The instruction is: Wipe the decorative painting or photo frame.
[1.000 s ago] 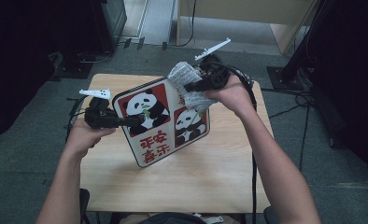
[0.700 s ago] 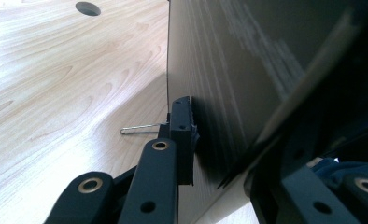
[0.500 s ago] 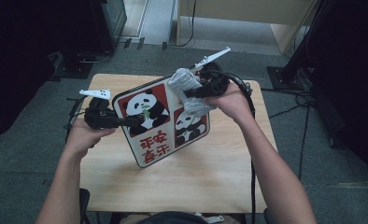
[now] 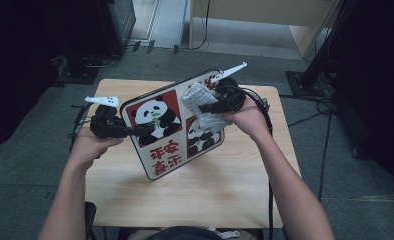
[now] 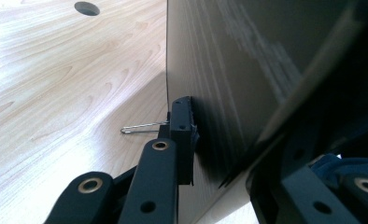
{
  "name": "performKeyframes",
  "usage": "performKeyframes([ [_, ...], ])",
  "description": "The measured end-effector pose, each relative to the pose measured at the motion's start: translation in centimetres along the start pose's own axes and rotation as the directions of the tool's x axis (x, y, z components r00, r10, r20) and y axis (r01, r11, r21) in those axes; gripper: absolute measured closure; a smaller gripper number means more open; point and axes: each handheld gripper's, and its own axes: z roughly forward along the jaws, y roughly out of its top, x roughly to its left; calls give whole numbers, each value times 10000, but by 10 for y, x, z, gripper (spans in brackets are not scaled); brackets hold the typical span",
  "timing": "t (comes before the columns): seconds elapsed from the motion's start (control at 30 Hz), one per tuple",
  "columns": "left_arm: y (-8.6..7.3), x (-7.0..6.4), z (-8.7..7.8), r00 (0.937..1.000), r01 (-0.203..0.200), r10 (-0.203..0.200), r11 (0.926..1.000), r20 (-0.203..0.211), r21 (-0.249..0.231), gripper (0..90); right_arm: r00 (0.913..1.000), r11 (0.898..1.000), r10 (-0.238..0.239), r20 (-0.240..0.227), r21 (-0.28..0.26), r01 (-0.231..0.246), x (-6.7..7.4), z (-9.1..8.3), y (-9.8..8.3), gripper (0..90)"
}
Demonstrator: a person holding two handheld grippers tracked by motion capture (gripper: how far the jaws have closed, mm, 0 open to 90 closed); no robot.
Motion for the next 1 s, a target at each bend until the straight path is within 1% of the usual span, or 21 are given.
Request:
performKeyframes([
  [0.1, 0, 0, 0, 10000, -5, 5, 10000, -2, -4, 775, 10000, 10000, -27, -17, 3, 27, 0, 1, -2, 678],
  [0.17, 0, 0, 0, 10000, -4, 4, 10000, 6, -2, 775, 10000, 10000, 56, -16, 10, -56, 0, 2, -4, 678],
  [0.53, 0, 0, 0, 10000, -14, 14, 10000, 13, 4, 775, 9999, 9999, 132, -105, -11, -132, -1, 6, -11, 678],
  [1.0, 0, 0, 0, 10000, -33, 33, 10000, 16, 1, 774, 9996, 9998, 207, -183, -14, -208, -2, 14, -25, 676],
])
